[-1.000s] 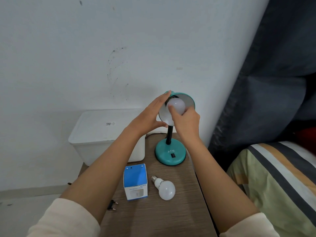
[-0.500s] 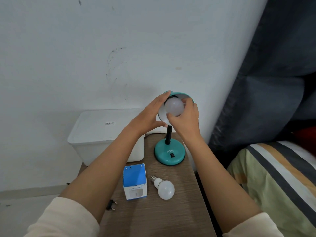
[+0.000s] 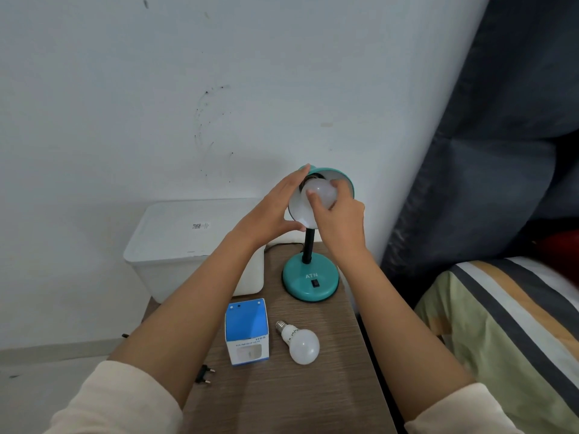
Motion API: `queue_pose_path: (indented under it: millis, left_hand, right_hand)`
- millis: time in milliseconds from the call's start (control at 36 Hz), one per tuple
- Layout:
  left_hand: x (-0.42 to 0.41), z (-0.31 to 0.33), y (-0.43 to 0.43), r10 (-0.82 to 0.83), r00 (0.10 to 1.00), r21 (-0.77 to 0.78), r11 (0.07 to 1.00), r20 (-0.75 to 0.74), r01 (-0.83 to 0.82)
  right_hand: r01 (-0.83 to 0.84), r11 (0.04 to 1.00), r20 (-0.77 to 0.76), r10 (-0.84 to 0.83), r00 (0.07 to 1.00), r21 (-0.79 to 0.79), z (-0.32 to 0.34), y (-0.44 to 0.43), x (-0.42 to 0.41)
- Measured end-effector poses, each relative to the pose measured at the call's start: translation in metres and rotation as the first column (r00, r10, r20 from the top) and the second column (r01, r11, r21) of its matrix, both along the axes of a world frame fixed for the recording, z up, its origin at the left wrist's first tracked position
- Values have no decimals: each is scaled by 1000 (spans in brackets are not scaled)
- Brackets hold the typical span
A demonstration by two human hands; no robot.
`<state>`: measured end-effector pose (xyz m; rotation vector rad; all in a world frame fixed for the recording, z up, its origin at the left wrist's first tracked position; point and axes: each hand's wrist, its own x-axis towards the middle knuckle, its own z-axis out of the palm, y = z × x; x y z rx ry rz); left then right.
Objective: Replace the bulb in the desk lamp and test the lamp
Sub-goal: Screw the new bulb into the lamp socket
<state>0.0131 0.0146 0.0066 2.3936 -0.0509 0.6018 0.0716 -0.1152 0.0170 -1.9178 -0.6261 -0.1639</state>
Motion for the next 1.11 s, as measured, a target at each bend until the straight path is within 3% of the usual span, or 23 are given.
queue_pose_path:
  millis: [167, 333, 444, 639, 750, 1000, 1111]
  left_hand:
    - [0, -1, -1, 0, 1000, -2, 1000, 16, 0]
    - [-2, -1, 1, 13, 1000, 19, 1000, 3, -13]
    - [-2, 0, 1, 4, 1000, 12, 1000, 7, -5]
    - [-2, -1, 1, 2, 1000, 16, 1000, 6, -2]
    - [-2, -1, 1, -1, 1000, 13, 1000, 15, 1]
    - [0, -2, 2, 4, 1000, -6, 1000, 11, -4]
    - [0, -2, 4, 8, 1000, 7, 1000, -5, -8]
  right_hand:
    - [18, 997, 100, -11, 995, -69, -4, 5, 1]
    - [81, 997, -168, -80, 983, -2, -3, 7, 6]
    - [54, 995, -284, -77, 956, -88, -4, 12, 5]
    - [29, 999, -94, -25, 995, 39, -1, 5, -3]
    - [7, 1000, 13, -7, 1000, 7, -1, 6, -5]
    - [-8, 1000, 30, 8, 1000, -11, -4, 6, -4]
    - [56, 998, -106, -55, 993, 5, -2, 7, 0]
